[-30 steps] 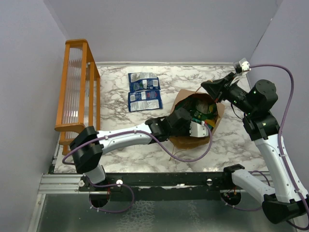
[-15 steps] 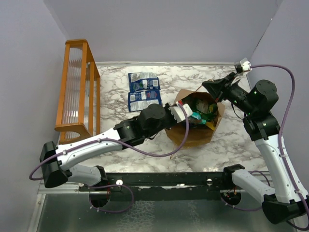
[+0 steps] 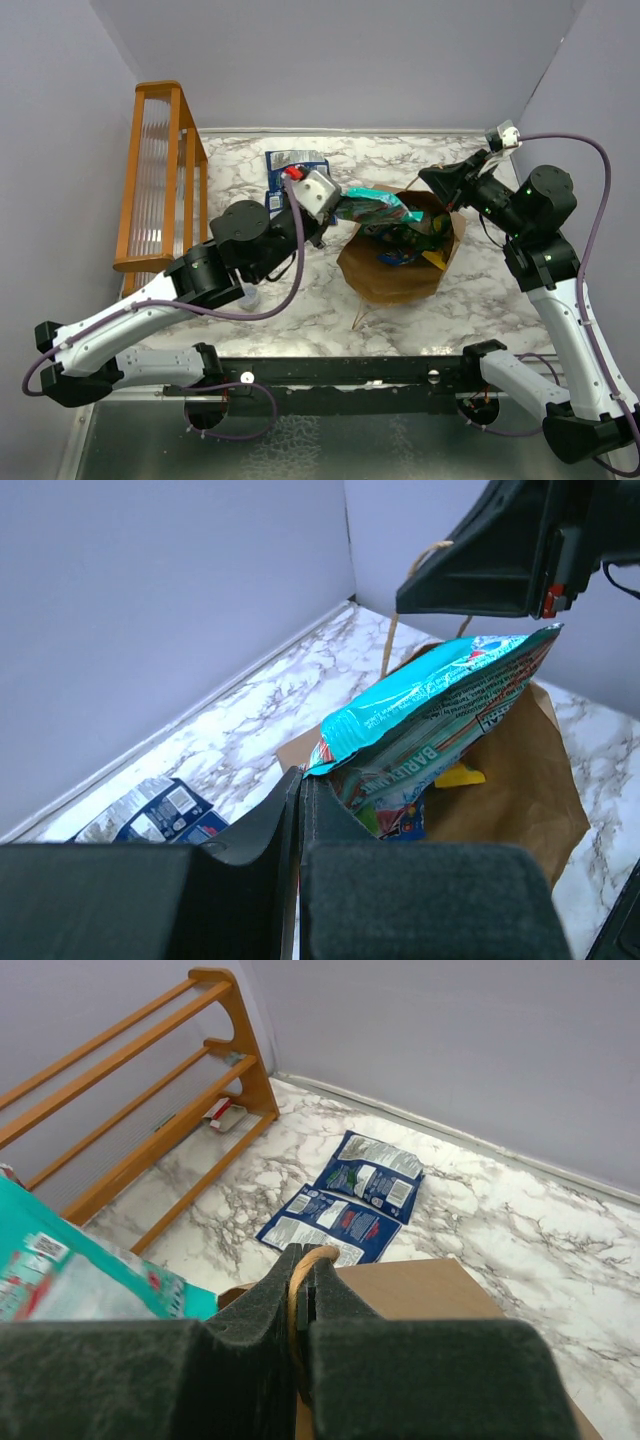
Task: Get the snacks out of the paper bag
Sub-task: Place the snack at the center of the board.
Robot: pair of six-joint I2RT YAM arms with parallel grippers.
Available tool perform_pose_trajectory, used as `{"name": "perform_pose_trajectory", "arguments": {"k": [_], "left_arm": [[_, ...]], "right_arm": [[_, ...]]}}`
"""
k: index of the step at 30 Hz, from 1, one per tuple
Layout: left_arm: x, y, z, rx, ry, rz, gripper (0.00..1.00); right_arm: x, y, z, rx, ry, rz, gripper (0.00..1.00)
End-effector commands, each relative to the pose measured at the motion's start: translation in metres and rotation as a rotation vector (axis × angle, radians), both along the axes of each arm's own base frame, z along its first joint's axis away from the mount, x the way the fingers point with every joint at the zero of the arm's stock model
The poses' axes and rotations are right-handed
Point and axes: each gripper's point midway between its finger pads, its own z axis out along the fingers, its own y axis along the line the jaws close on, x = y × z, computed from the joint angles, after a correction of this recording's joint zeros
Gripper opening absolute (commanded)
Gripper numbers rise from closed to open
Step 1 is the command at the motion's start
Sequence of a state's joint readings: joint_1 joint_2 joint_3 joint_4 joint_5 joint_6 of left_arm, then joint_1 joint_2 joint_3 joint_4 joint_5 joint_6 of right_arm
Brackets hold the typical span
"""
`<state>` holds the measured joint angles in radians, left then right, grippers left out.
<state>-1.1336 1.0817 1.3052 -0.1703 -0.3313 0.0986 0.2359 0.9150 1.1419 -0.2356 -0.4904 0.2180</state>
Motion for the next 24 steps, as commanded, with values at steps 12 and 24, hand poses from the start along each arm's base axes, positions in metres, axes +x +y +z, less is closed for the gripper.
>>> {"name": "perform_pose_trajectory", "arguments": {"k": [12,24], "left_arm": [[0.042,0.099,0.024,0.049,0.026,0.556,0.00],[0.113,0.130,-0.041,0.132,0.214,0.699,0.00]], "right_arm": [[-0.004,-0.004,0.013,0.001,-0.052,-0.017,0.01],[-0.004,-0.004,0.012,-0.003,-0.049,-0.019,0.01]]}}
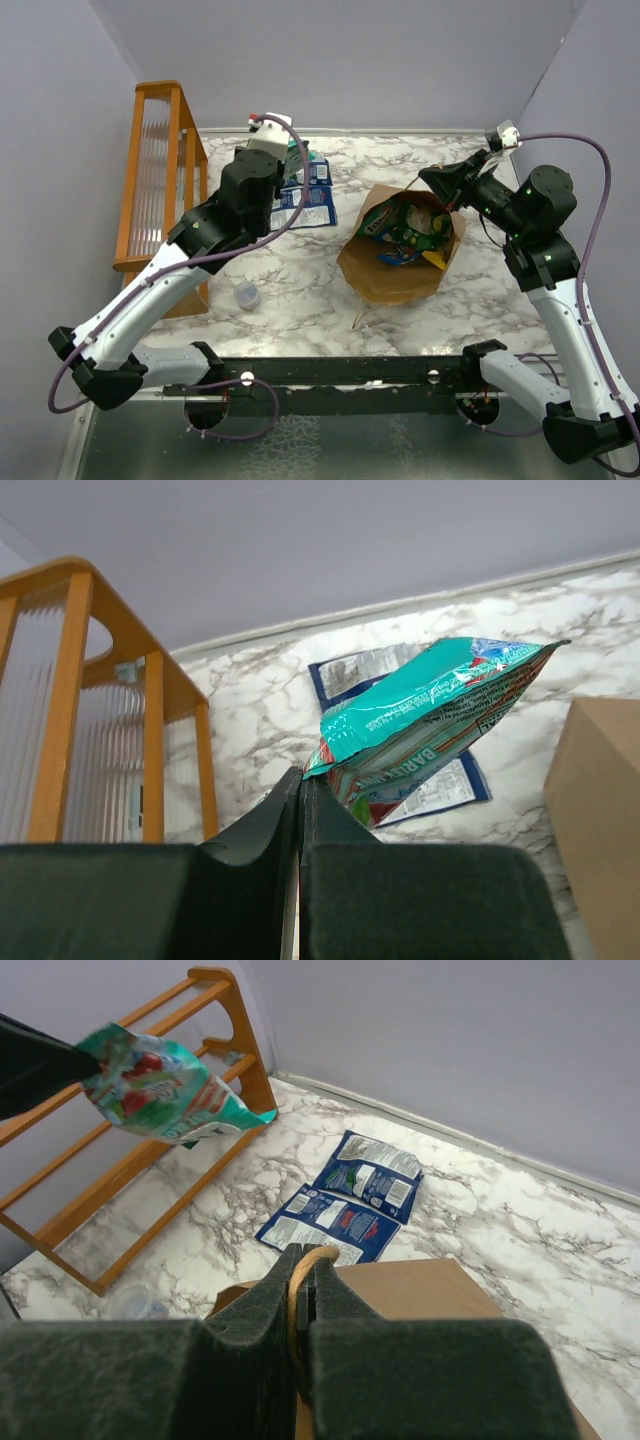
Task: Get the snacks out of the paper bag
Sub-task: Place the snack at the center of the board.
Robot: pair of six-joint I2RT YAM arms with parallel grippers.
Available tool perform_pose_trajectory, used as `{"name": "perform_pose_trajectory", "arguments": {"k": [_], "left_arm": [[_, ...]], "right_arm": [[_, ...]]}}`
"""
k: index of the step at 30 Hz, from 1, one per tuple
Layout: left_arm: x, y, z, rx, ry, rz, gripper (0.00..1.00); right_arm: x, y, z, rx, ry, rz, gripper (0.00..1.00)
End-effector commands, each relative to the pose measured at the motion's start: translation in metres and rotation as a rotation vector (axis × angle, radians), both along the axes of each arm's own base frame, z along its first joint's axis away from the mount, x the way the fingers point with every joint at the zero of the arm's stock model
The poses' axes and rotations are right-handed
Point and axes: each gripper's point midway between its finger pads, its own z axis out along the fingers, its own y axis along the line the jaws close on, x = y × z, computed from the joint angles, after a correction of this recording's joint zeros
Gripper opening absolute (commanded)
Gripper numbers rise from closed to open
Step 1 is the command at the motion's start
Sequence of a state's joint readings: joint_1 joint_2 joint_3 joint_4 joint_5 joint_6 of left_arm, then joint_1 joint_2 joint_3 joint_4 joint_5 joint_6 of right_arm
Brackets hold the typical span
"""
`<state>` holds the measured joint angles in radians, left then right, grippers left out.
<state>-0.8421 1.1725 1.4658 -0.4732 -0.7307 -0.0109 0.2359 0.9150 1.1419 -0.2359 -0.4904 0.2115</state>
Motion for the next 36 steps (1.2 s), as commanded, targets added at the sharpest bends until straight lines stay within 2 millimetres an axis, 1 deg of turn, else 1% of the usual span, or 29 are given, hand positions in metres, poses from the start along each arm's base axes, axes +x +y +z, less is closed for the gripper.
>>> {"name": "perform_pose_trajectory", "arguments": {"k": [1,4,9,13,18,20,24,26,28,30,32,36], "left_arm": [[0.024,-0.005,-0.027,0.013,0.086,0.024,0.00],[0.045,0.000,-0.043,0.080,0.116,0.088,0.00],[0.082,0.004,-0.067,0.172,0.173,0.157,0.00],[0.109,0.010,-0.100,0.253,0.248,0.243,0.00],[0.138,0.012,-0.152,0.241,0.367,0.264,0.00],[0.144,0.017,-0.165,0.248,0.392,0.285,0.00],[0.157,0.026,-0.184,0.236,0.431,0.333,0.00],[0.161,0.032,-0.190,0.218,0.449,0.370,0.00],[0.161,0.032,-0.199,0.199,0.471,0.395,0.00],[0.161,0.029,-0.207,0.170,0.488,0.401,0.00],[0.163,0.022,-0.213,0.126,0.497,0.387,0.00],[0.171,-0.003,-0.231,0.024,0.549,0.301,0.00]], "right_arm": [[-0.004,-0.004,0.013,0.002,-0.046,-0.018,0.01],[-0.004,-0.004,0.012,0.001,-0.043,-0.020,0.01],[-0.005,-0.006,0.014,-0.002,-0.048,-0.026,0.01],[-0.005,-0.006,0.016,-0.002,-0.050,-0.027,0.02],[-0.005,-0.007,0.015,-0.011,-0.050,-0.030,0.01],[-0.005,-0.008,0.015,-0.015,-0.053,-0.036,0.01],[-0.004,-0.008,0.012,-0.018,-0.047,-0.036,0.01],[-0.004,-0.007,0.011,-0.017,-0.045,-0.032,0.01],[-0.003,-0.007,0.012,-0.017,-0.047,-0.033,0.01],[-0.003,-0.006,0.012,-0.015,-0.048,-0.030,0.01],[-0.002,-0.006,0.011,-0.016,-0.044,-0.027,0.01],[-0.004,-0.006,0.011,-0.015,-0.045,-0.027,0.01]]}}
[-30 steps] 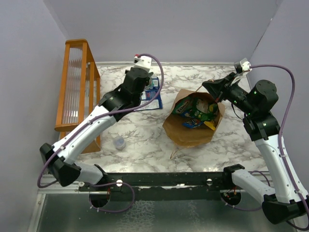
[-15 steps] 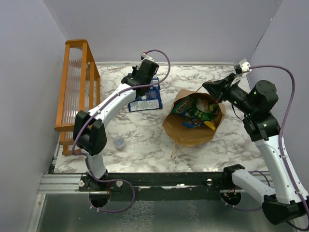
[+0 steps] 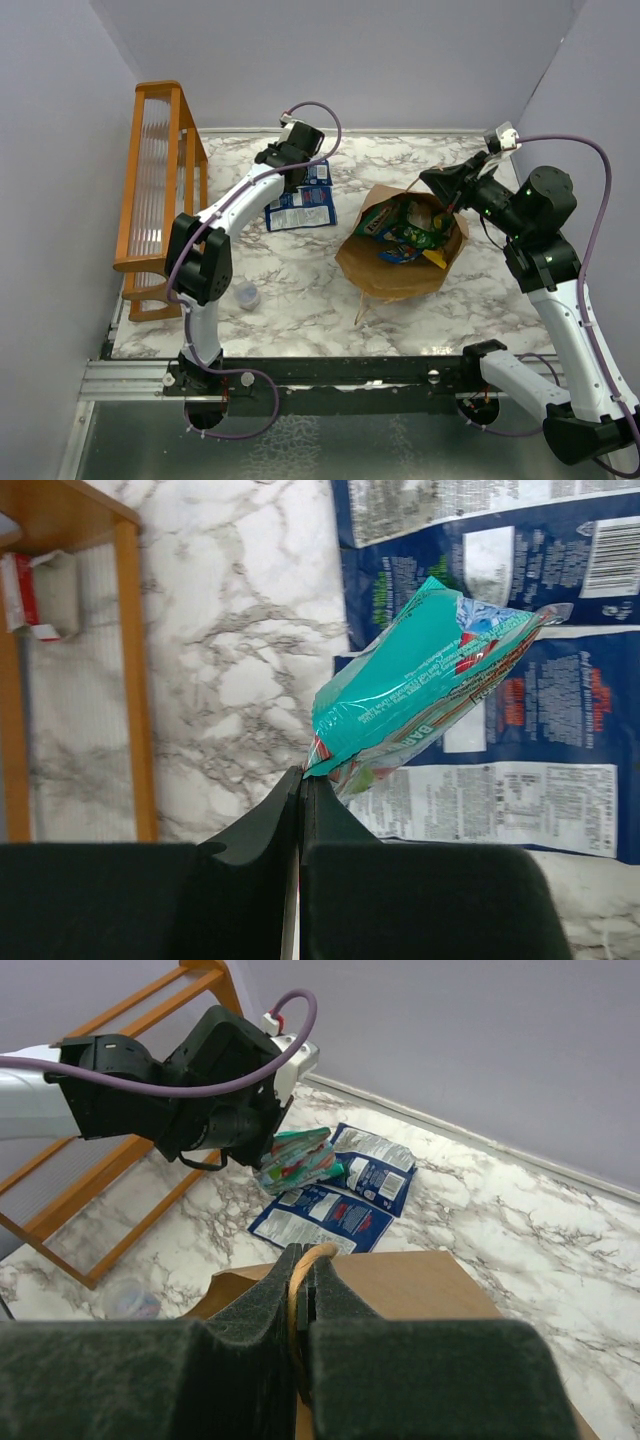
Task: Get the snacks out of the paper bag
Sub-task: Place the snack at the center of the board.
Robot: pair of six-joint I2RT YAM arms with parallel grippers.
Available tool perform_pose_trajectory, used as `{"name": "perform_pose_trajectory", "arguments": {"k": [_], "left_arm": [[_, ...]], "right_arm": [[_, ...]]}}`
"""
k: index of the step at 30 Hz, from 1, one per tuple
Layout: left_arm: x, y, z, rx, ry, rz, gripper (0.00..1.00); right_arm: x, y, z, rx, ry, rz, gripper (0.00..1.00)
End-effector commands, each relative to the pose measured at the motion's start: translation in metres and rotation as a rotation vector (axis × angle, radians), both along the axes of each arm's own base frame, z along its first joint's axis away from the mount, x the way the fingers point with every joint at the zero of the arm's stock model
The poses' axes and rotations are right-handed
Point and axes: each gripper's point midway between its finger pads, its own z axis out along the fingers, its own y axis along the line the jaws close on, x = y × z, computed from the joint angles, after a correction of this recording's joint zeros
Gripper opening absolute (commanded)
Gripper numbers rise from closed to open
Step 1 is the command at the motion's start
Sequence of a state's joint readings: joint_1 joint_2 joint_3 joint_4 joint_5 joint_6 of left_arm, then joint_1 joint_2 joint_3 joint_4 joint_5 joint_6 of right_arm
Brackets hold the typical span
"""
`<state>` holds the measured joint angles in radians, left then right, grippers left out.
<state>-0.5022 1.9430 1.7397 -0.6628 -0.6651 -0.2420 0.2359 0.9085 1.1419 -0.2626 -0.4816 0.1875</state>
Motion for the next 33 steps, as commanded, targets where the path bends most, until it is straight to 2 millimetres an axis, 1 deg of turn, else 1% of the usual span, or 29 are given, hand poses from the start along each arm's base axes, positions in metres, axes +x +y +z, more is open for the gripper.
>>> {"name": "perform_pose_trajectory", "arguments": {"k": [1,3,5,6,7,8,10,11,13,14,16,17,18,21,25,26,27,30,33], "left_arm": [[0.015,-0.036,-0.007,-0.210,0.003,-0.041,0.00],[0.016,-0.050,-0.018,-0.287,0.061,-0.078,0.03],[0.018,-0.058,-0.021,-0.345,0.092,-0.101,0.07],[0.017,-0.060,-0.019,-0.367,0.099,-0.106,0.12],[0.017,-0.061,-0.015,-0.385,0.095,-0.116,0.20],[0.016,-0.063,-0.010,-0.400,0.088,-0.131,0.27],[0.011,-0.066,0.008,-0.437,0.065,-0.173,0.35],[0.007,-0.068,0.017,-0.459,0.052,-0.193,0.42],[-0.002,-0.072,0.042,-0.510,0.016,-0.250,0.56],[-0.007,-0.074,0.053,-0.534,-0.002,-0.276,0.60],[-0.021,-0.079,0.075,-0.588,-0.033,-0.331,0.63],[-0.030,-0.080,0.095,-0.625,-0.071,-0.364,0.64],[-0.039,-0.082,0.109,-0.661,-0.098,-0.387,0.65],[-0.066,-0.088,0.140,-0.768,-0.160,-0.456,0.66],[-0.103,-0.095,0.176,-0.920,-0.242,-0.556,0.67],[-0.113,-0.097,0.181,-0.955,-0.251,-0.582,0.67],[-0.122,-0.099,0.192,-0.993,-0.274,-0.610,0.67],[-0.153,-0.108,0.204,-1.056,-0.303,-0.693,0.67],[-0.188,-0.127,0.212,-1.094,-0.322,-0.791,0.66]], "right_arm": [[-0.003,-0.004,0.016,0.007,-0.050,-0.019,0.01],[-0.004,-0.004,0.017,0.008,-0.052,-0.021,0.01],[-0.004,-0.004,0.018,0.008,-0.053,-0.020,0.01],[-0.005,-0.004,0.019,0.008,-0.057,-0.020,0.01],[-0.004,-0.004,0.019,0.008,-0.054,-0.020,0.01],[-0.004,-0.004,0.019,0.009,-0.054,-0.017,0.01],[-0.004,-0.003,0.018,0.008,-0.051,-0.014,0.01],[-0.004,-0.003,0.017,0.009,-0.051,-0.012,0.01],[-0.004,-0.003,0.017,0.012,-0.053,-0.014,0.01],[-0.004,-0.003,0.016,0.012,-0.053,-0.014,0.01],[-0.005,-0.004,0.015,0.013,-0.052,-0.017,0.01],[-0.005,-0.004,0.015,0.013,-0.053,-0.016,0.01],[-0.005,-0.004,0.014,0.013,-0.052,-0.016,0.01],[-0.006,-0.004,0.015,0.014,-0.055,-0.014,0.01],[-0.008,-0.003,0.016,0.017,-0.056,-0.007,0.02],[-0.008,-0.003,0.016,0.017,-0.055,-0.006,0.01],[-0.008,-0.002,0.016,0.018,-0.054,-0.003,0.01],[-0.010,0.001,0.015,0.025,-0.049,0.018,0.01],[-0.010,0.004,0.013,0.029,-0.042,0.036,0.01]]}}
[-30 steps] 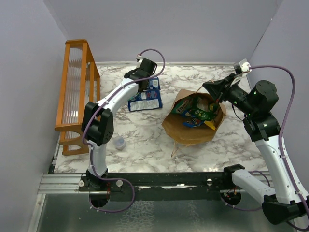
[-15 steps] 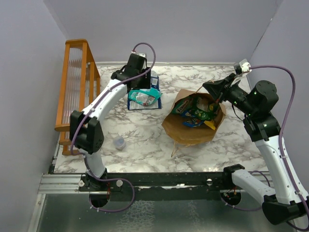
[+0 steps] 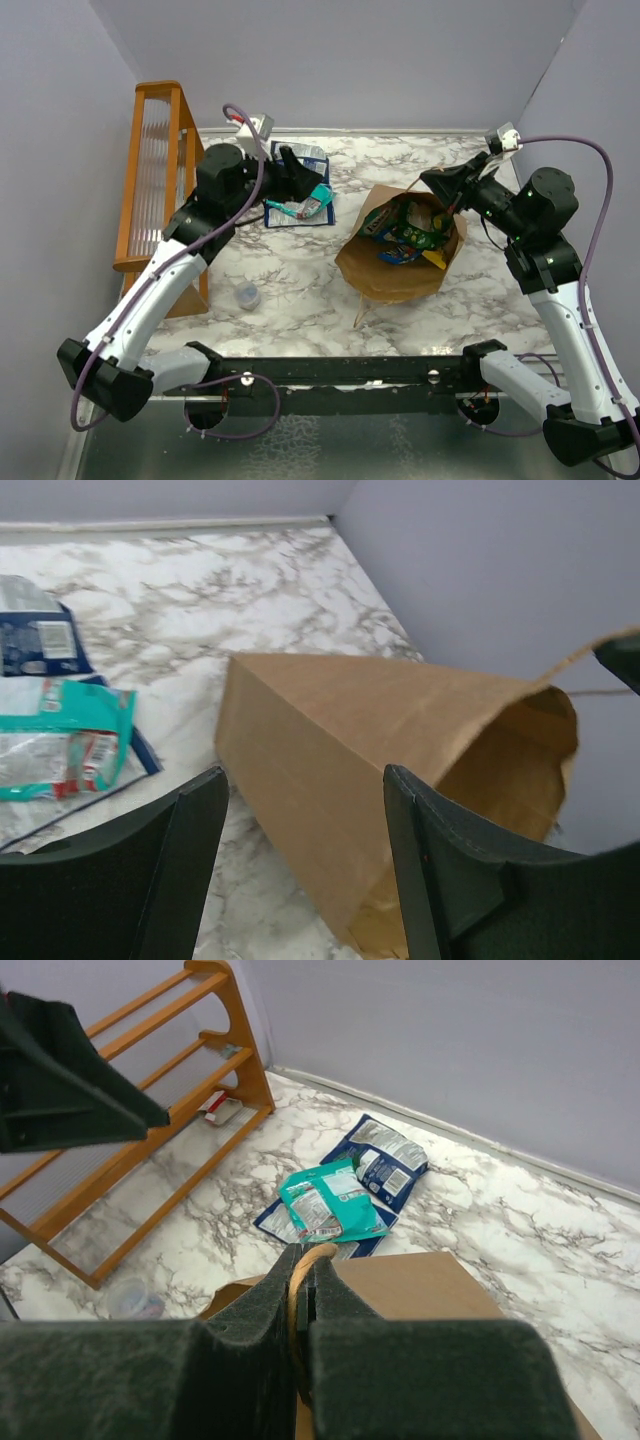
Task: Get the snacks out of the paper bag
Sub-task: Take out the snack from the paper bag.
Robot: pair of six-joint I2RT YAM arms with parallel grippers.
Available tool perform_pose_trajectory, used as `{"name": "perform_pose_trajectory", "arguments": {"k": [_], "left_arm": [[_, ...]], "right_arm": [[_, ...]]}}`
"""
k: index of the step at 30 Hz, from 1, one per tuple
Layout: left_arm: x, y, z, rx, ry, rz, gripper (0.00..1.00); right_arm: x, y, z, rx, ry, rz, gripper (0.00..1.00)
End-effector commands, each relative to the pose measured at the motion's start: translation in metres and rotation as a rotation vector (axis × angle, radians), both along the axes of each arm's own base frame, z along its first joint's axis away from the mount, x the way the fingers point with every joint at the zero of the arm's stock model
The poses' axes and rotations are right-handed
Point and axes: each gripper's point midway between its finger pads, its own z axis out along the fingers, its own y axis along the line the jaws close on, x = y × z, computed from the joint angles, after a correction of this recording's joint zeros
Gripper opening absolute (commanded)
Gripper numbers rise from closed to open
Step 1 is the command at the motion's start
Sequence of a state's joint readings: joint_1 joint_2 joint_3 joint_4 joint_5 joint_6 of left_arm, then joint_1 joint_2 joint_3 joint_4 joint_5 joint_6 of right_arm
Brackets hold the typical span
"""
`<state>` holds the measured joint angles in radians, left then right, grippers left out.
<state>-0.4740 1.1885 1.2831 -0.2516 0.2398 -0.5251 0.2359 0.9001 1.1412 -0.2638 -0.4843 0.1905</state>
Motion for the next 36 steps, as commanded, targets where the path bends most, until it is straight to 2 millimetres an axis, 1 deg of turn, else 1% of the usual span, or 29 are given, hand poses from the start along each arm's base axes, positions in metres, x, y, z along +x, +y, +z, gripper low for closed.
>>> {"name": "perform_pose_trajectory", "arguments": {"k": [1,6,9,13,15,18,19,21,27,32,36], "left_arm": [[-0.053,-0.042,0.025,-0.119,-0.087,-0.183,0.65],[-0.089,-0.077,0.015,-0.074,-0.103,-0.247,0.58],[-0.113,-0.096,0.010,-0.053,-0.161,-0.257,0.57],[-0.139,-0.124,-0.011,0.065,-0.216,-0.238,0.55],[-0.143,-0.136,-0.027,0.161,-0.242,-0.210,0.54],[-0.140,-0.152,-0.051,0.303,-0.265,-0.187,0.53],[-0.137,-0.158,-0.063,0.355,-0.266,-0.183,0.52],[-0.132,-0.162,-0.076,0.422,-0.279,-0.156,0.52],[-0.110,-0.161,-0.106,0.573,-0.319,-0.058,0.51],[-0.097,-0.174,-0.132,0.731,-0.345,-0.048,0.50],[-0.081,-0.179,-0.147,0.795,-0.352,-0.026,0.45]], "right_arm": [[-0.007,0.005,0.010,0.026,-0.035,0.037,0.01],[-0.006,0.007,0.008,0.032,-0.027,0.050,0.01],[-0.006,0.007,0.008,0.028,-0.027,0.047,0.01],[-0.006,0.006,0.009,0.026,-0.029,0.041,0.01],[-0.006,0.006,0.009,0.026,-0.029,0.045,0.01],[-0.008,0.008,0.012,0.028,-0.031,0.058,0.01],[-0.009,0.009,0.013,0.030,-0.030,0.064,0.01],[-0.010,0.009,0.014,0.031,-0.032,0.072,0.01],[-0.011,0.009,0.013,0.028,-0.033,0.070,0.01],[-0.011,0.010,0.014,0.028,-0.032,0.078,0.01],[-0.012,0.010,0.015,0.030,-0.033,0.081,0.01]]}}
